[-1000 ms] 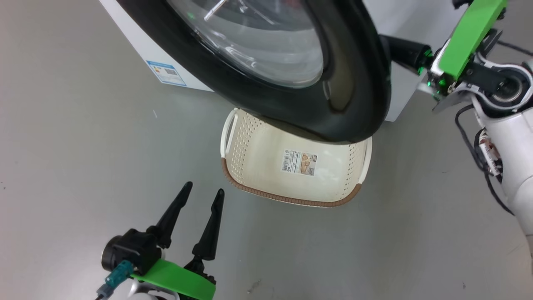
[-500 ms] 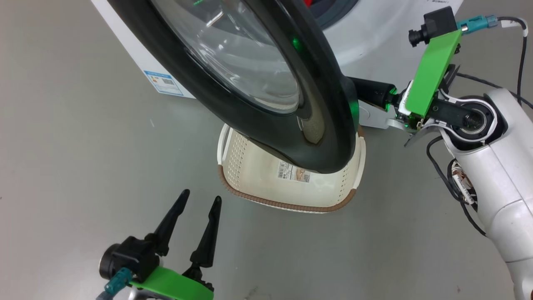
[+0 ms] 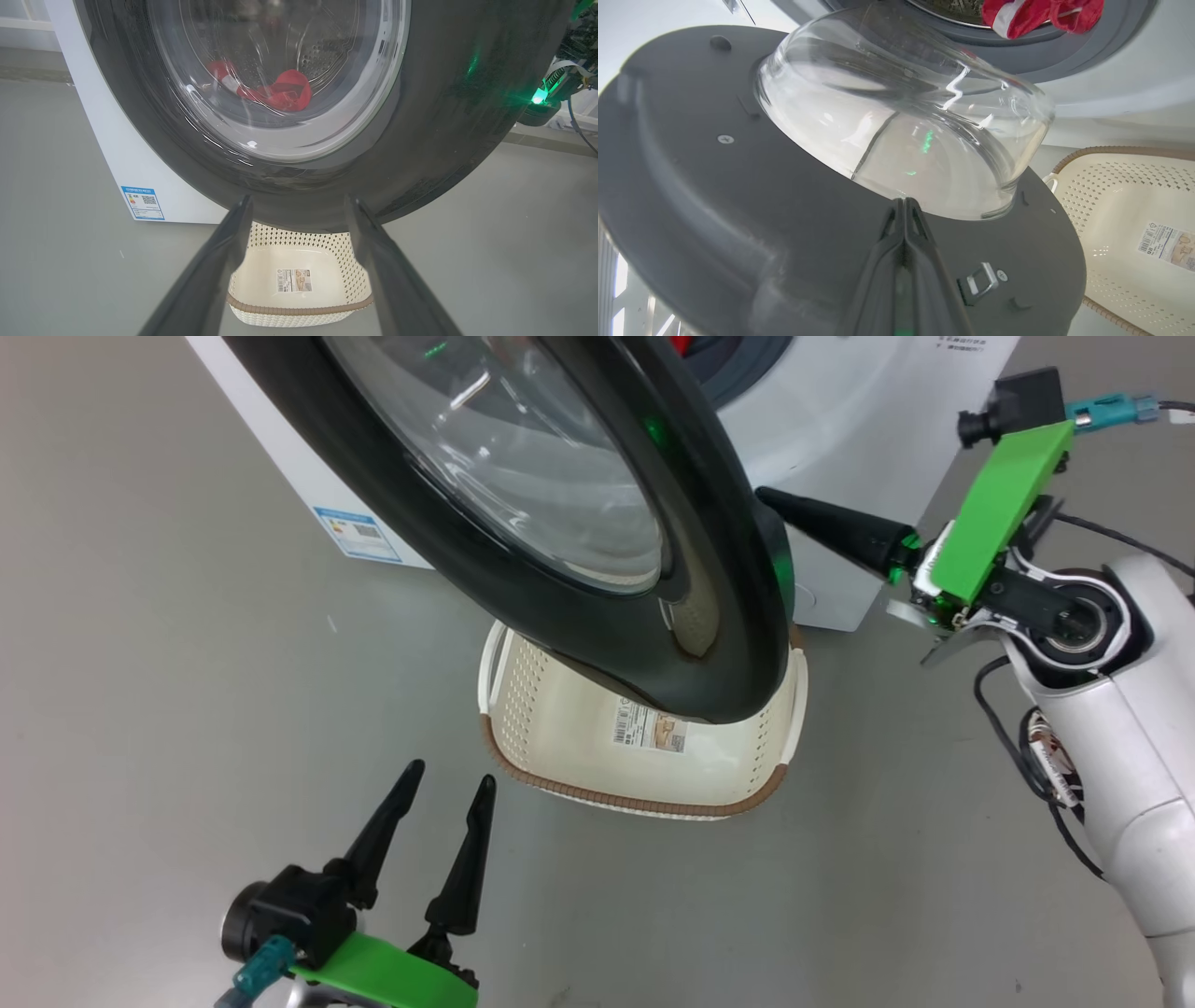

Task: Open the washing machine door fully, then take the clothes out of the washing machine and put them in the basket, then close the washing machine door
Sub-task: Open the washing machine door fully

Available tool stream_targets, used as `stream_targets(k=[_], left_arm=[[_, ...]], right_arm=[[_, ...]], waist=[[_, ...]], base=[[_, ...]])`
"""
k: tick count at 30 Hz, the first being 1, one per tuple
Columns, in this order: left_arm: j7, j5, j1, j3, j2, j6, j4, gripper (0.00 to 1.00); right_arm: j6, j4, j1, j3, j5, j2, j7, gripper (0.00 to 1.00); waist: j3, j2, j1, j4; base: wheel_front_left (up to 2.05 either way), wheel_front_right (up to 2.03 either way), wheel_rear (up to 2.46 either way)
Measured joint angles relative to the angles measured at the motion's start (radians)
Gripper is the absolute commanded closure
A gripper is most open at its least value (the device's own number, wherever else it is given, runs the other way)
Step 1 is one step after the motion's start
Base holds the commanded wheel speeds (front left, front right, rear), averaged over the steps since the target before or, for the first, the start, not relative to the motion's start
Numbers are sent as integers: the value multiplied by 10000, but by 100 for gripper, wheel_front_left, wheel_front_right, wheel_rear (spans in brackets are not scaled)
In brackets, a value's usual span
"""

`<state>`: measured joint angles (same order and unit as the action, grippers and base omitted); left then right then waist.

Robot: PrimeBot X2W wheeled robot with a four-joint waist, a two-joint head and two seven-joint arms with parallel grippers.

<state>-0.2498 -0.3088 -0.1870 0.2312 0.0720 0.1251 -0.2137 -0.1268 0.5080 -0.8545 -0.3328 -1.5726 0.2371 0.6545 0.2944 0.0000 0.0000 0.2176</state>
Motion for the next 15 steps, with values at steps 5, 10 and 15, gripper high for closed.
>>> stream_targets(k=[5,10,15], left_arm=[[0,-2,17,-71,35,0,-4,0],[0,-15,50,-219,123,0,-29,0],[0,-17,275,-382,188,0,-27,0]], right_arm=[[0,21,293,224,174,291,-395,100],[0,-278,941,268,380,481,-842,100],[0,-688,1811,232,790,660,-1444,10]], waist=[[-140,0,0,-141],[-317,0,0,-316],[-483,0,0,-535]], base=[[0,0,0],[0,0,0],[0,0,0]])
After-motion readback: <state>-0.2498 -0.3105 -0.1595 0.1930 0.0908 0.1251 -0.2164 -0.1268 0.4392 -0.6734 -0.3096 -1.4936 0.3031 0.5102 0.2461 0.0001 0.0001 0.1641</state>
